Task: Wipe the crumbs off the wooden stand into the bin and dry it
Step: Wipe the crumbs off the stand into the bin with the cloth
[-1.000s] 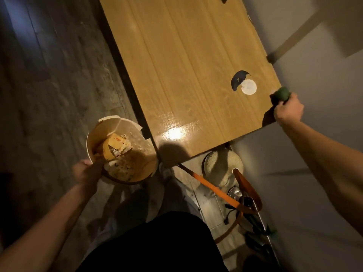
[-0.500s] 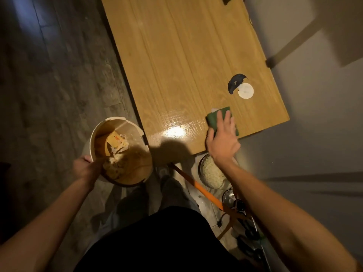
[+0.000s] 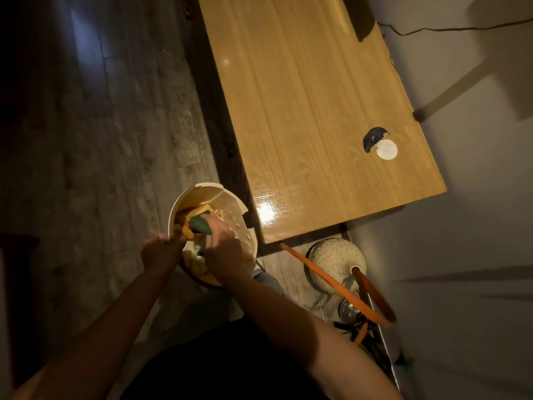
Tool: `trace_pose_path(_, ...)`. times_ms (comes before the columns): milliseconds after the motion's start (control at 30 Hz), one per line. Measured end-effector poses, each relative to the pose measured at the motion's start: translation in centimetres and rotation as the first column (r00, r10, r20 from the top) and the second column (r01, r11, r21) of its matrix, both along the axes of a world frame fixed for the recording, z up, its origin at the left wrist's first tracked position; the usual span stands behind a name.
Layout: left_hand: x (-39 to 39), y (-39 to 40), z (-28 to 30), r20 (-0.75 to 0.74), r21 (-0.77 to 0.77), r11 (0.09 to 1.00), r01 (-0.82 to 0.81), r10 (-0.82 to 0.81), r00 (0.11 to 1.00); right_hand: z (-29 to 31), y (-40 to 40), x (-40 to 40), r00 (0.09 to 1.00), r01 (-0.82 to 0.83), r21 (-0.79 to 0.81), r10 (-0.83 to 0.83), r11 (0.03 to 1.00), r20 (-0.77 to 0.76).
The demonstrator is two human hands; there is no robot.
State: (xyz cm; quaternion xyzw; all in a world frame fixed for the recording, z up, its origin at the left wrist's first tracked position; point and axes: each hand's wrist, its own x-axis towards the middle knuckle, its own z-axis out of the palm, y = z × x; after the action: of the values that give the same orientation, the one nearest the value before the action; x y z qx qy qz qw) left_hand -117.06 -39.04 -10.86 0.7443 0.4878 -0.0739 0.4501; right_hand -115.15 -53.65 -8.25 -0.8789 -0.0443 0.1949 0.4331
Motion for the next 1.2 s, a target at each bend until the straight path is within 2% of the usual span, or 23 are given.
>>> trace_pose_path(133,-0.7,0.6,0.1,-0.033,0.029,0.997,0.067,-0.066,0.997,0.9,-1.8,0.5,0.996,0.091,0.061,-0.091,0.994,0.001)
trace_pose_path(200,-0.5,0.8,0.1,-0.069,-0.008,0.998,0.060,-0.060,0.996,1.3,-4.1,1.5,0.985,0.171,0.065,-0.171,0.983,-0.013)
trace_pose_path(267,-0.2,0.8,0.1,-0.114,-0.050,0.996,0.070,-0.076,0.991,1.8,-7.4,2.9,0.958,0.279,0.024,-0.280,0.960,0.058)
trace_pose_path(367,0.3,0.9,0.0,-0.140,-0.030,0.992,0.125,-0.128,0.982,2.7,-13.2,5.9,0.872,0.464,-0.080,-0.440,0.882,0.216)
trace_pose_path(467,0.3,1.2,-0.3,-0.155,-0.018,0.989,0.148,-0.149,0.977,2.4,-18.9,8.1,0.811,0.579,-0.216,-0.529,0.786,0.248)
trace_pose_path(567,0.0,1.4,-0.7,-0.177,-0.023,0.985,0.169,-0.170,0.969,1.0,-20.3,6.9,0.882,0.468,-0.381,-0.450,0.797,0.142)
trace_pose_path(700,0.2,1.5,-1.1,-0.197,-0.038,0.983,0.181,-0.185,0.963,-0.2,-12.9,1.5,0.931,0.364,-0.515,-0.285,0.776,0.228)
trace_pose_path(767,0.4,1.5,-1.1,-0.201,-0.063,0.981,0.183,-0.192,0.961,-0.7,-7.6,-1.4,0.945,0.322,-0.468,-0.247,0.823,0.215)
trace_pose_path(800,0.6,1.6,-1.0,-0.201,-0.076,0.981,0.177,-0.189,0.961,-1.0,-5.0,-2.6,0.957,0.286,-0.399,-0.243,0.871,0.157)
trace_pose_path(900,1.1,2.3,-0.7,-0.178,-0.115,0.984,0.135,-0.154,0.972,-2.5,0.9,-6.1,0.965,0.149,-0.152,-0.177,0.977,-0.193)
trace_pose_path(933,1.0,2.7,-0.7,-0.167,-0.120,0.986,0.118,-0.137,0.976,-2.7,2.0,-6.9,0.956,0.141,-0.106,-0.163,0.984,-0.243)
trace_pose_path(1000,0.9,3.7,-0.7,-0.148,-0.121,0.989,0.089,-0.107,0.983,-2.3,3.0,-7.2,0.950,0.213,-0.060,-0.221,0.975,-0.219)
trace_pose_path(1200,1.8,4.6,-0.5,-0.123,-0.129,0.986,0.108,-0.124,0.985,2.2,-2.6,0.3,0.936,0.343,0.047,-0.345,0.938,0.067)
